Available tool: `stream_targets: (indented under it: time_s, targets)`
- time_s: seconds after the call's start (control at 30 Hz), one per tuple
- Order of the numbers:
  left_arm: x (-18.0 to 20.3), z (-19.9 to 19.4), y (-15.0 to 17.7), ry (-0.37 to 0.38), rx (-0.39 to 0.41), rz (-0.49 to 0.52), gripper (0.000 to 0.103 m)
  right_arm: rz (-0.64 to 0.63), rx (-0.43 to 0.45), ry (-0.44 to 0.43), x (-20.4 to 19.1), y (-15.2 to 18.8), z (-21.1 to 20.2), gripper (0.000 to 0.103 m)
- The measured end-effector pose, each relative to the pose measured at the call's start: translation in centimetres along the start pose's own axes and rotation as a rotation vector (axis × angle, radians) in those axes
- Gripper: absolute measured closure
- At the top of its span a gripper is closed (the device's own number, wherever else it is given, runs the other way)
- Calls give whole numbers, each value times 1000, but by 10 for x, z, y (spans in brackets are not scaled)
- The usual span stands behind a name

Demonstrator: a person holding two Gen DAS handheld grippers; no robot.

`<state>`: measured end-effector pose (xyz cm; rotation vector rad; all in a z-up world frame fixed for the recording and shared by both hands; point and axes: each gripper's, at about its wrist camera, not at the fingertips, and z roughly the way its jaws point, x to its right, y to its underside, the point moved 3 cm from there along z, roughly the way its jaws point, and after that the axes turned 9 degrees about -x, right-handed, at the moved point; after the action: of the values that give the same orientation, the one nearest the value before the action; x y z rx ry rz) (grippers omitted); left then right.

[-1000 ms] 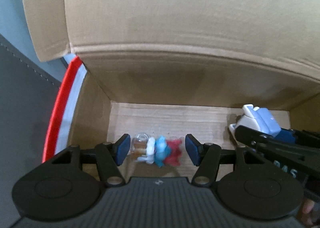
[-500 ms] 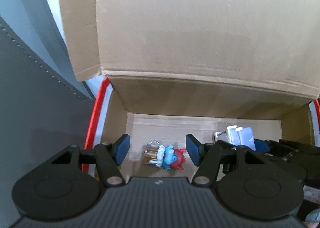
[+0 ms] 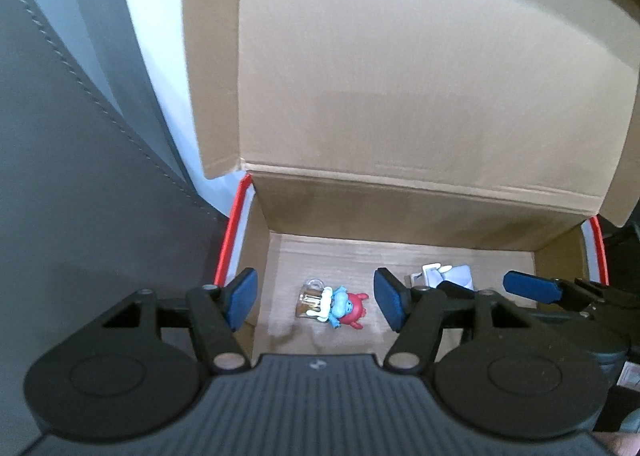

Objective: Organize objects
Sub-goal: 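Lower both items onto the box floor and open both grippers, then lift both tools up out of the shoebox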

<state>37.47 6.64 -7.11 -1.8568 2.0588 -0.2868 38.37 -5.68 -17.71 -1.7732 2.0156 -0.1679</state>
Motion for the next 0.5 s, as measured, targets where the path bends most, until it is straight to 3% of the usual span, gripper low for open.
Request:
stream_targets:
  time_s: [0.2,0.5]
  targets:
    - [-6,-16,7,6,26,-13,31,-23,33,-6,-3,3,-24,21]
    - [-16,-45,16,7,81,-25,18,-54,66,0,-4,13,-50,20]
